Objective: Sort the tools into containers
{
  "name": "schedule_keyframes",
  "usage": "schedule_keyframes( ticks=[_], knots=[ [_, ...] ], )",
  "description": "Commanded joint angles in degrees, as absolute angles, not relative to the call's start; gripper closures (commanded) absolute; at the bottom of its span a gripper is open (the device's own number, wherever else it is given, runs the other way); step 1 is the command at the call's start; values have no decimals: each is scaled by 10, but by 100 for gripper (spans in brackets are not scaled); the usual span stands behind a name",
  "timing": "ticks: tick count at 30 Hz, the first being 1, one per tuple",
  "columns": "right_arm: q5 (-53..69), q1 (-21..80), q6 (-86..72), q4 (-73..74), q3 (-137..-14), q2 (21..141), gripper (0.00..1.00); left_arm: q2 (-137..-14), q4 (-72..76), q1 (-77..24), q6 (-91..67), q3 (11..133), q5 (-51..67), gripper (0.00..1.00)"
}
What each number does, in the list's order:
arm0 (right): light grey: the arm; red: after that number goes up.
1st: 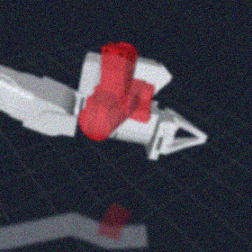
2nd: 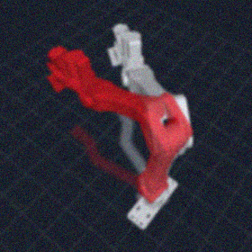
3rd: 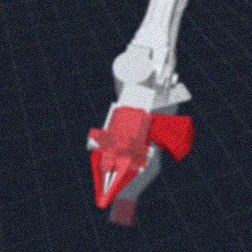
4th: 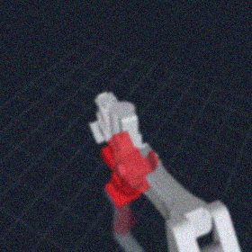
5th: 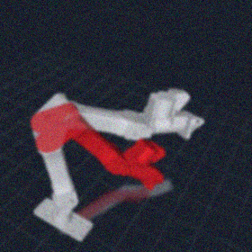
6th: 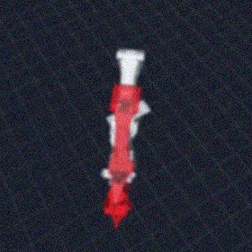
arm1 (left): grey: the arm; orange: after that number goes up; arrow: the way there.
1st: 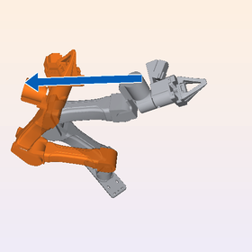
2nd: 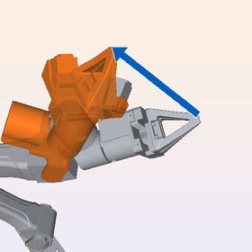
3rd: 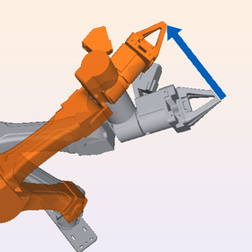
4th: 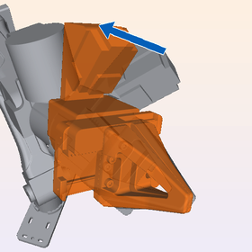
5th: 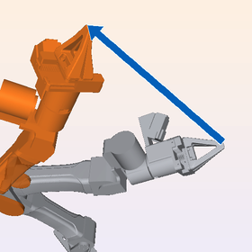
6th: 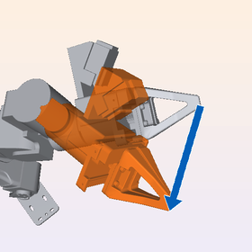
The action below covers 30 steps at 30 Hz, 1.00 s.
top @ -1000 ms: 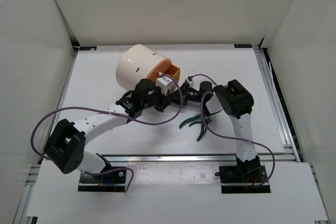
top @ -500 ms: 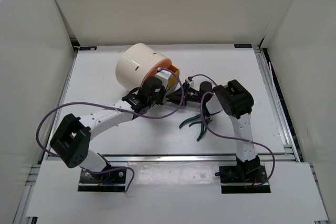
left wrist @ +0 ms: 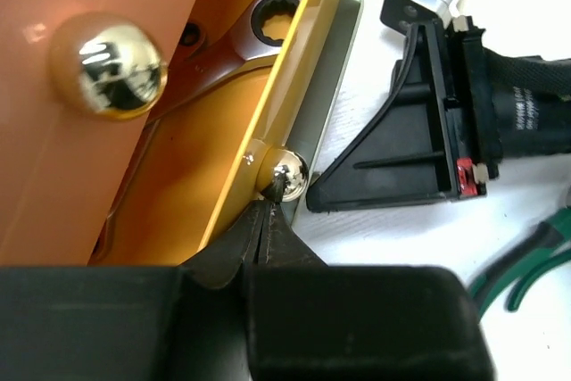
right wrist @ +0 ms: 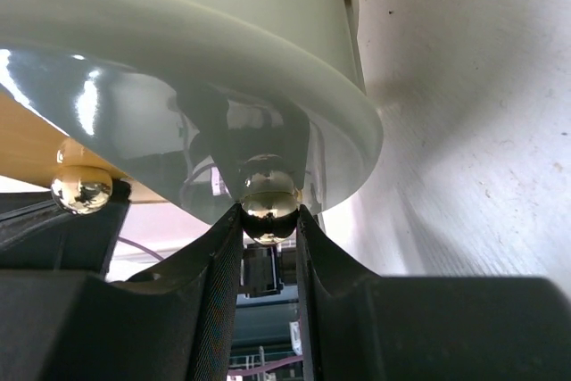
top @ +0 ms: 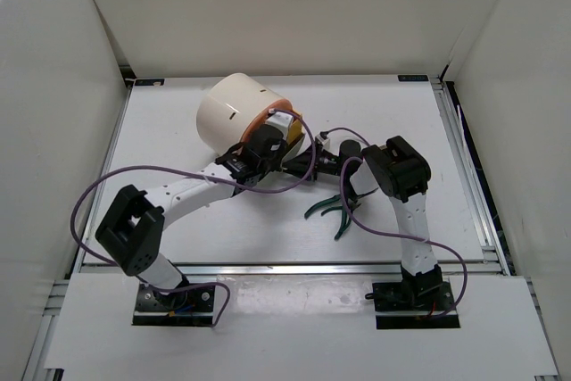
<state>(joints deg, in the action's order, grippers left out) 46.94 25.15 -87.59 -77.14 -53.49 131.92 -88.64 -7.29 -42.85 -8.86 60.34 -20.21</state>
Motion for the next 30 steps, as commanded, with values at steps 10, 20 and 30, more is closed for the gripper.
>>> schedule_keyframes(
  ticks=[10, 20, 30],
  knots=[
    [460, 250, -900, -845, -503, 1317, 100, -977, -118, -431, -124, 715, -278, 90],
    [457, 251, -907, -861, -492, 1317, 100, -988, -163, -429, -129, 735, -349, 84],
    [459, 251, -916, -875, -490, 1322, 100, -1002, -219, -410, -150, 777, -369, 74]
  ],
)
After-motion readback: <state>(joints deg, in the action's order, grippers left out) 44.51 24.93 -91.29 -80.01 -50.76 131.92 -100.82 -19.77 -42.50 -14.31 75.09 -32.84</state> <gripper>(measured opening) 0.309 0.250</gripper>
